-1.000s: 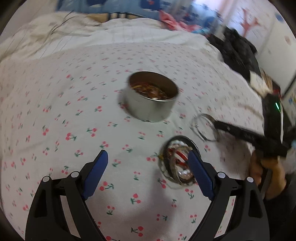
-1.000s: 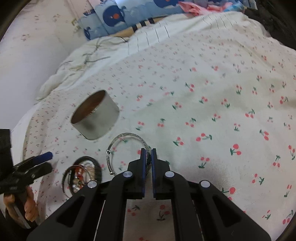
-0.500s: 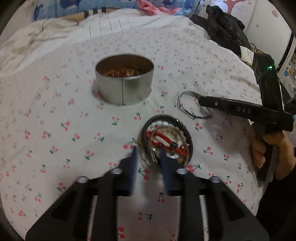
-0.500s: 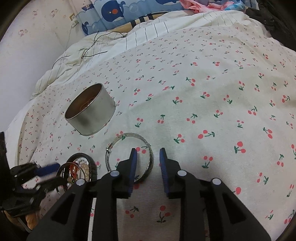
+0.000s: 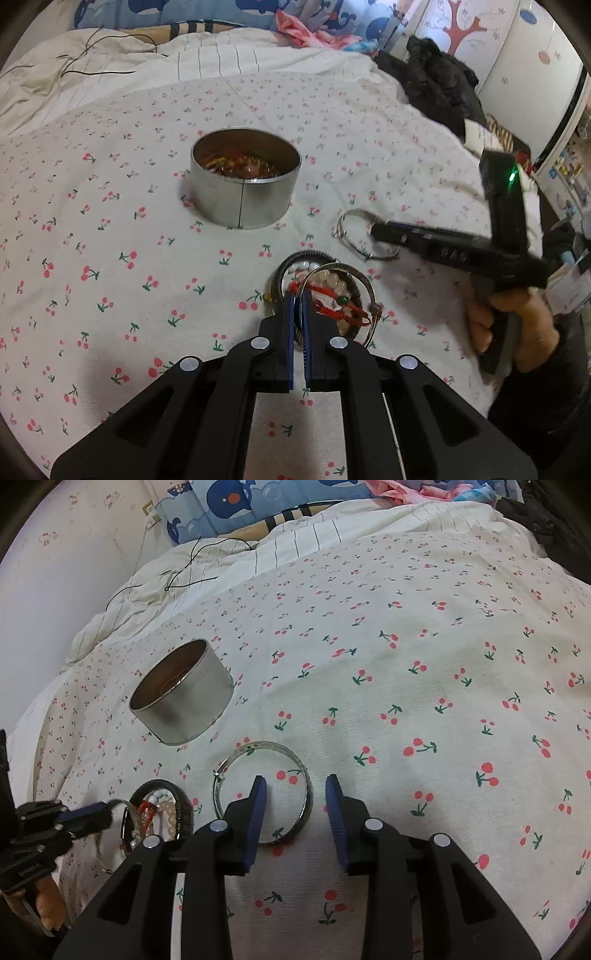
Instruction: Organize jewelry
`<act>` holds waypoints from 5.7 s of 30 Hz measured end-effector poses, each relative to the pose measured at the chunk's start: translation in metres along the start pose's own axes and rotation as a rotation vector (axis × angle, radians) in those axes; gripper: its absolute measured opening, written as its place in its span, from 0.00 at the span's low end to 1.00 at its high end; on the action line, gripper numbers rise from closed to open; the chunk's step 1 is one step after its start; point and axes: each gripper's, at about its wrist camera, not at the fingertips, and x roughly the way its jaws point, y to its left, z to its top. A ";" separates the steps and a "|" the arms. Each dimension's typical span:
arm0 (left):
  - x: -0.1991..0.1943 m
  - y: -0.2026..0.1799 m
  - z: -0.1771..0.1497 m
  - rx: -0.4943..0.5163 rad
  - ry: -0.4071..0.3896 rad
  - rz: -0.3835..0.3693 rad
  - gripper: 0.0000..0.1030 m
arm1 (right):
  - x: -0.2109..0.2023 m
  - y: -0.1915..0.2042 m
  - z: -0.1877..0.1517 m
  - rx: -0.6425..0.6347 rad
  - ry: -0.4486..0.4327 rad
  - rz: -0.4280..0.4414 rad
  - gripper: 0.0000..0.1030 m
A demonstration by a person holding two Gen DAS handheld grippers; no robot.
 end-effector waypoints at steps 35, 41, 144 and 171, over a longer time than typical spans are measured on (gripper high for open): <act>-0.021 0.033 0.036 -0.138 -0.118 0.052 0.03 | -0.046 0.025 0.018 -0.050 -0.241 0.097 0.08; -0.015 0.041 0.066 -0.152 -0.142 0.085 0.03 | -0.047 0.039 0.043 -0.079 -0.271 0.103 0.08; 0.009 0.024 0.006 -0.061 -0.037 0.320 0.66 | -0.001 0.118 -0.051 -0.449 -0.020 0.144 0.08; 0.010 0.046 0.004 -0.221 -0.034 0.130 0.77 | -0.049 0.057 -0.012 -0.193 -0.192 0.196 0.06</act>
